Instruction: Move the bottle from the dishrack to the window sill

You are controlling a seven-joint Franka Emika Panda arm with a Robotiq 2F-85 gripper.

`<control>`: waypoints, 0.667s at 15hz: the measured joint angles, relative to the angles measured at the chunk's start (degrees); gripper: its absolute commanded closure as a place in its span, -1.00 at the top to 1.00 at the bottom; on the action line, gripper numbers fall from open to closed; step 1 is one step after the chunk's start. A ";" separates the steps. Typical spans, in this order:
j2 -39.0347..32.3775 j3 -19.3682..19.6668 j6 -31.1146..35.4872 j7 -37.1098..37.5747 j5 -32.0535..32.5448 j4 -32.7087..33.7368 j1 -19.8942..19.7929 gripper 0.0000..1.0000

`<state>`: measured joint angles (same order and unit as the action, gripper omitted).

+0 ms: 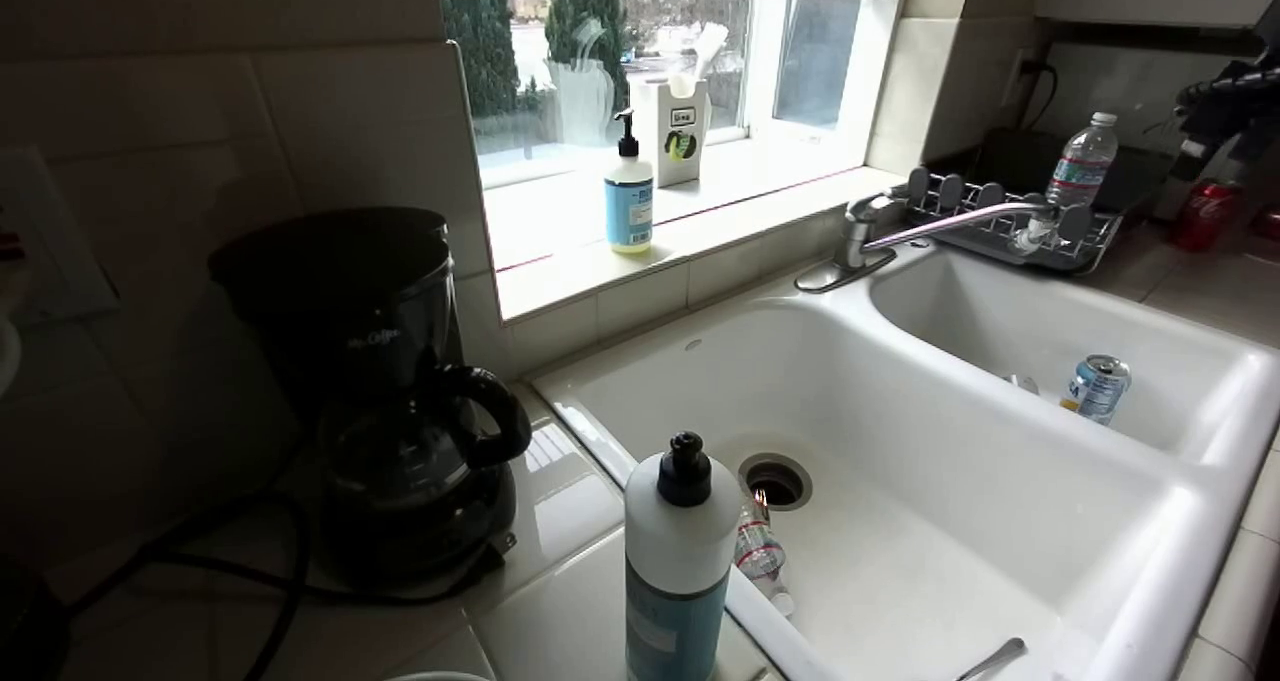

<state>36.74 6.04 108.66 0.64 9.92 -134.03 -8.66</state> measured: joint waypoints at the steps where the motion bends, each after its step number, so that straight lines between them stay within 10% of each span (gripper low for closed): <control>1: -1.62 0.49 1.23 1.55 0.00 2.13 -0.94 1.00; 10: -15.29 4.53 4.87 10.57 -1.09 17.13 -5.81 1.00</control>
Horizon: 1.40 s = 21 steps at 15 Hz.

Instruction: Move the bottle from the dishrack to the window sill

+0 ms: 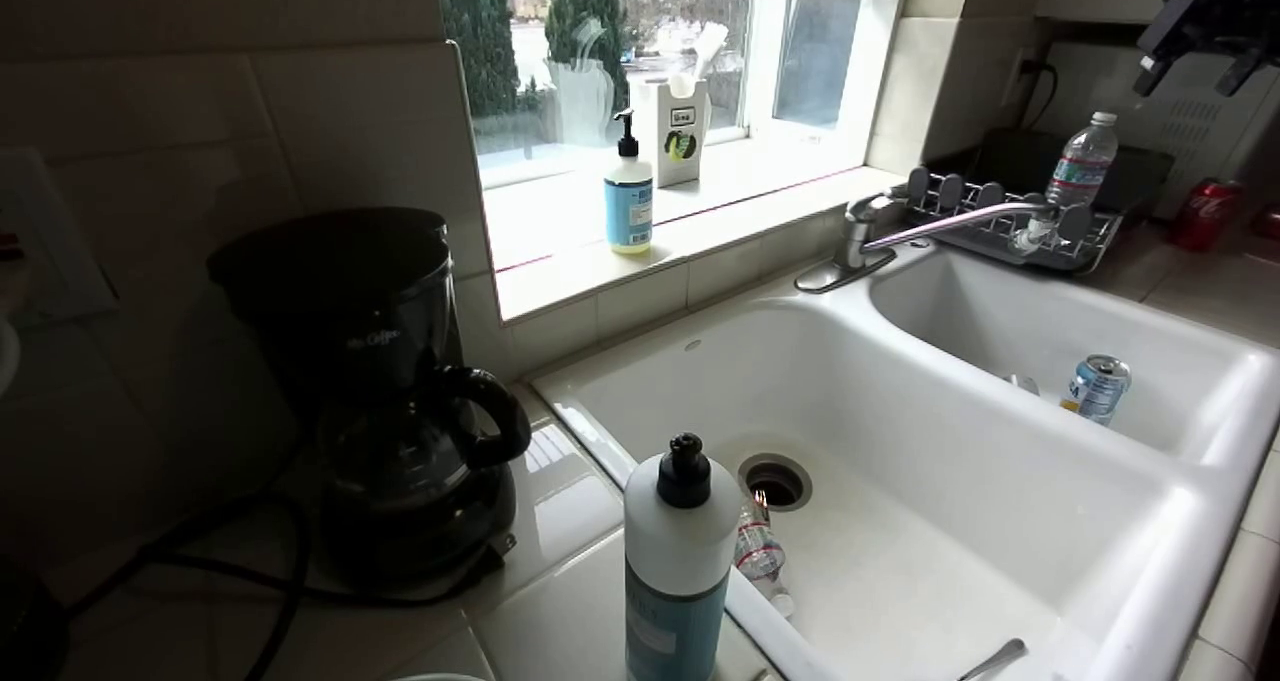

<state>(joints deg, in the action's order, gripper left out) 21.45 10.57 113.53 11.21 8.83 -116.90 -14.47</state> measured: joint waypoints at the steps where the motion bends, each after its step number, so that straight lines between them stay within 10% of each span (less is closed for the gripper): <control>1: -0.07 -0.05 0.00 0.17 -0.02 0.02 0.01 1.00; 14: -12.63 7.01 0.00 1.01 -0.18 12.22 -4.07 1.00; 21: -25.80 9.47 0.04 -5.96 -10.48 24.68 -5.25 1.00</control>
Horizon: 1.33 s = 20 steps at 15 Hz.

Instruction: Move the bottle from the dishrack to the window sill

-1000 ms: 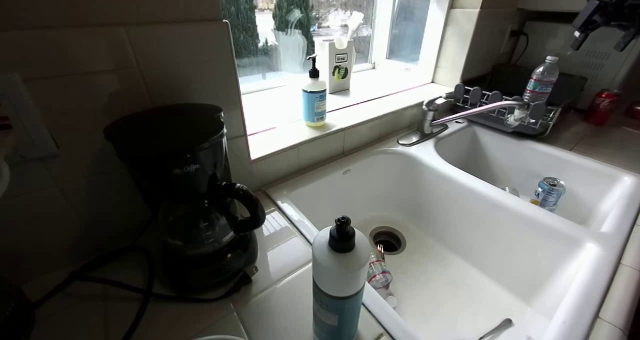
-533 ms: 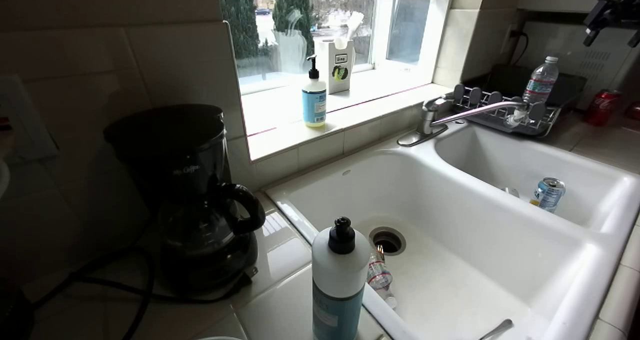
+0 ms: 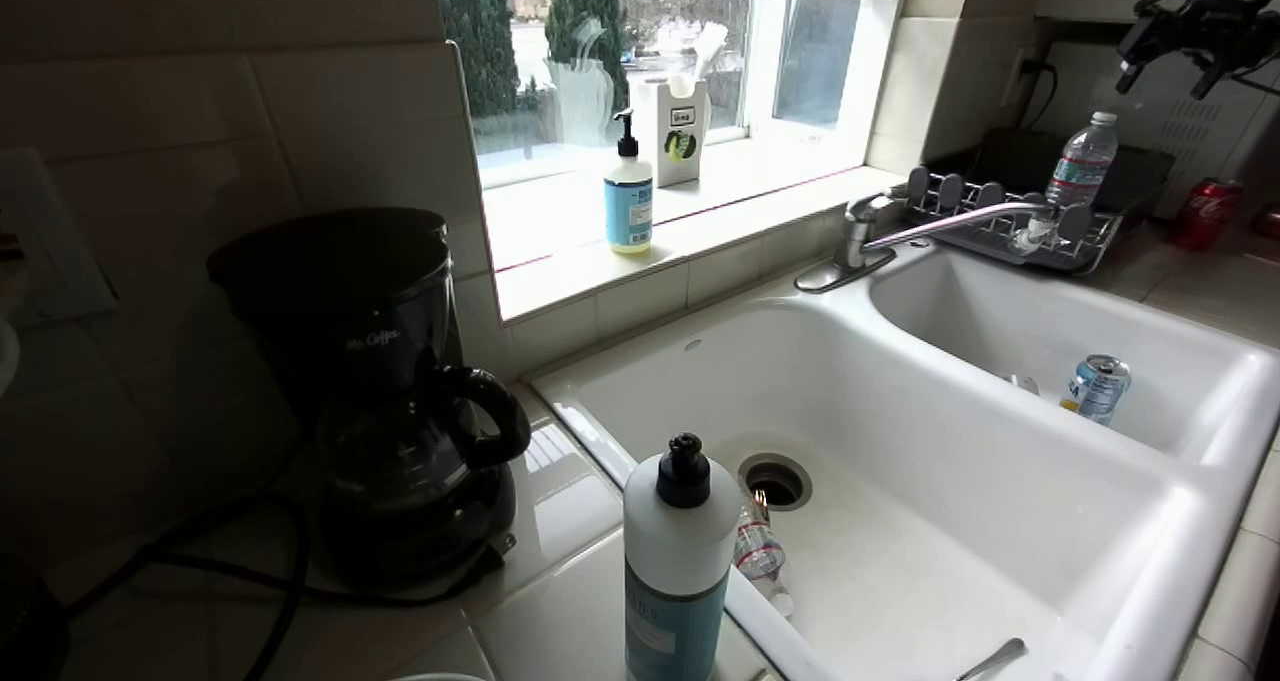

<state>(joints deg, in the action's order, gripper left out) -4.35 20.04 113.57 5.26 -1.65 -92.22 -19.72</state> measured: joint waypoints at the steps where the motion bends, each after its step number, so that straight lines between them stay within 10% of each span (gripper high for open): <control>1: -1.41 0.10 0.00 -0.86 -1.26 1.29 -0.51 1.00; 20: -5.33 -1.55 5.52 -6.85 -4.01 3.62 -1.72 0.69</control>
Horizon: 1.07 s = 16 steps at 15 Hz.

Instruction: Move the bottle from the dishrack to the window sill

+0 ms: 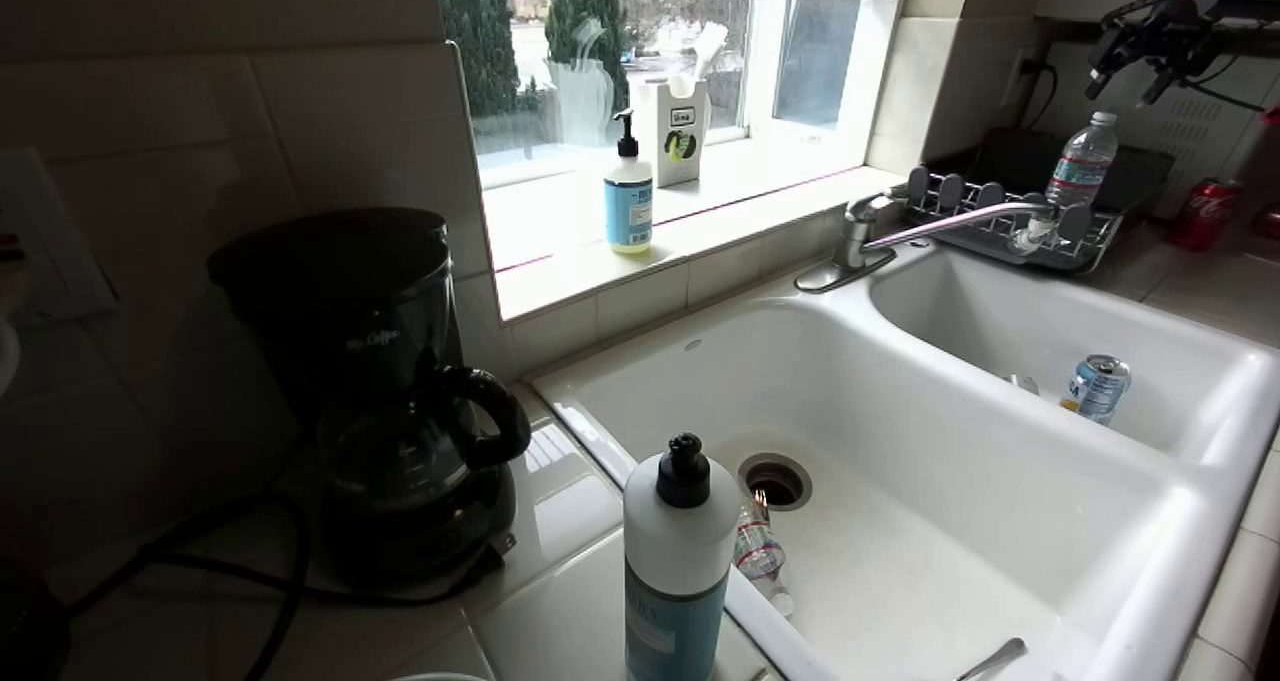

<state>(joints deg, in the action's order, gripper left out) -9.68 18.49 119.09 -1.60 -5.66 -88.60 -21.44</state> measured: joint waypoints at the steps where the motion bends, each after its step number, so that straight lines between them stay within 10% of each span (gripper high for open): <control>1: 0.81 -0.01 2.47 0.09 0.26 -1.61 0.25 0.68; 16: 7.75 -0.32 14.29 0.81 5.53 -15.99 2.30 0.53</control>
<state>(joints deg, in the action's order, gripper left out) -1.93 18.17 133.38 -0.79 -0.13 -104.59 -19.15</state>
